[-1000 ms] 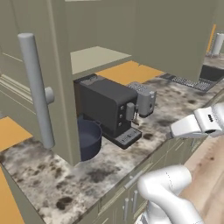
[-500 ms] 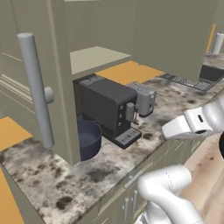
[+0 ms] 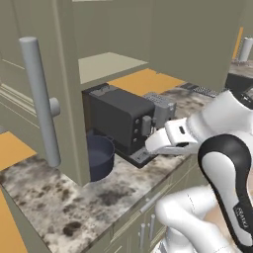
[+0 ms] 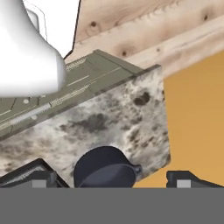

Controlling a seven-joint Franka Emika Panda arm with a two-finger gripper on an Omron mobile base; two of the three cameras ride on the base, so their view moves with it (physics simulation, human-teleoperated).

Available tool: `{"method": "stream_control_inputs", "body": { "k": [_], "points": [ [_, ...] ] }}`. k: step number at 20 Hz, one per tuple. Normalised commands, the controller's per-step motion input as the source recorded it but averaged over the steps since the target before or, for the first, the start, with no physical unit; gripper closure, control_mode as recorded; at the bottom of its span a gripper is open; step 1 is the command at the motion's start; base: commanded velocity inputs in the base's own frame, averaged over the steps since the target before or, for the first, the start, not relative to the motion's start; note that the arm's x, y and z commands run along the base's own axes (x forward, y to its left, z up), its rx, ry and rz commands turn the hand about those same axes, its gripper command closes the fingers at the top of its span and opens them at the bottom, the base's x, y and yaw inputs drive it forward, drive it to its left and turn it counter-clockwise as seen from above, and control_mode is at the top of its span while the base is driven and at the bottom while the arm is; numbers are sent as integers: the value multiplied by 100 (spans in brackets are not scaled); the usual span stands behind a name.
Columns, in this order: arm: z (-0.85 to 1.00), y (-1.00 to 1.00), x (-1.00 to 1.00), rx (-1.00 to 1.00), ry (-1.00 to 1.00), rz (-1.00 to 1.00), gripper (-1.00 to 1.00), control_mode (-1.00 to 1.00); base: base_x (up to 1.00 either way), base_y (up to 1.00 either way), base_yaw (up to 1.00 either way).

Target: Pick the kettle from the cabinet and place it on a stove burner. Then pick the pot from the counter and place it on another stove burner. Finally, turn both burners on.

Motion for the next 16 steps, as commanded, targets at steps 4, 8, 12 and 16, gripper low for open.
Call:
{"method": "stream_control_inputs", "body": {
  "k": [4, 8, 12, 16],
  "points": [
    [-3, 25, 35, 0, 12, -20, -100, -100, 0, 0, 0],
    [-12, 23, 33, 0, 11, -27, -100, -100, 0, 0, 0],
    [-15, 28, 32, 0, 10, -26, -100, -100, 0, 0, 0],
    [-17, 21, 29, -1, 9, -23, -100, -100, 0, 0, 0]
  ]
}}
